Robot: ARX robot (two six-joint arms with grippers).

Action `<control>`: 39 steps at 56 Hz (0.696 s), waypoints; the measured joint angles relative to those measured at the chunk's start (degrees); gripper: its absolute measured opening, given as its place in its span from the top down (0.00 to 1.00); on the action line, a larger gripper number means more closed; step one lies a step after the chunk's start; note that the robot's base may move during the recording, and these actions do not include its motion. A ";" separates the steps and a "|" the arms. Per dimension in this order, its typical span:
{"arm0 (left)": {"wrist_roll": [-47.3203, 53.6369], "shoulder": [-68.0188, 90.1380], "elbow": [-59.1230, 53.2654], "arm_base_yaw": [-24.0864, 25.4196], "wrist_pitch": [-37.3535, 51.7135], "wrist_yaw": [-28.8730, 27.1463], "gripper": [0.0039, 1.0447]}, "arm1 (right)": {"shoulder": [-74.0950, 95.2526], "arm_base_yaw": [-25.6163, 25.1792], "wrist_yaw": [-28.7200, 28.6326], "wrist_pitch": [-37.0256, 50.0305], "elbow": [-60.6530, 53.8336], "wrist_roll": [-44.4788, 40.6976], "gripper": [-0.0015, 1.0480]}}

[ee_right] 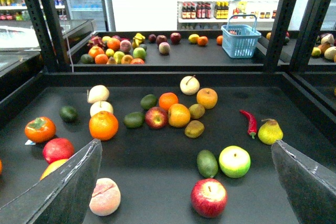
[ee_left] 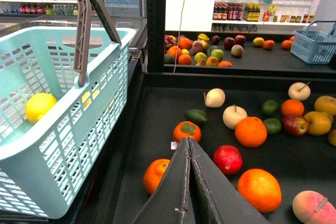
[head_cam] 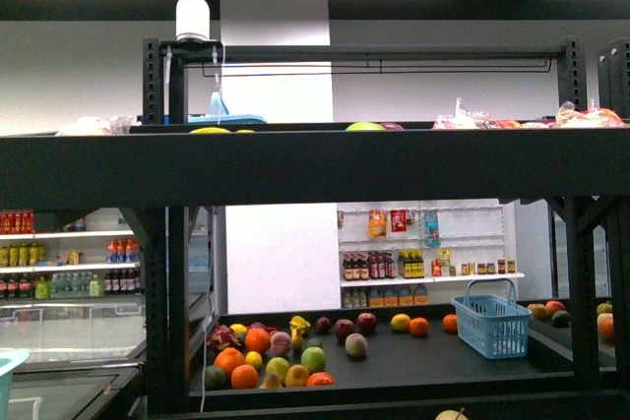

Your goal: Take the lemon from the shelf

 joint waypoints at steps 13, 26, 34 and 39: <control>0.00 -0.24 -0.07 0.00 -0.02 0.02 0.48 | 0.00 0.00 0.00 0.00 0.00 0.00 0.07; 0.02 -0.24 -0.07 0.00 -0.02 0.02 0.08 | 0.00 0.00 0.00 0.00 0.00 0.00 0.07; 0.11 -0.24 -0.07 0.00 -0.02 0.02 0.07 | 0.00 0.00 0.00 0.00 0.00 0.00 0.07; 0.11 -0.24 -0.07 0.00 -0.02 0.02 0.07 | 0.00 0.00 0.00 0.00 -0.02 0.00 0.07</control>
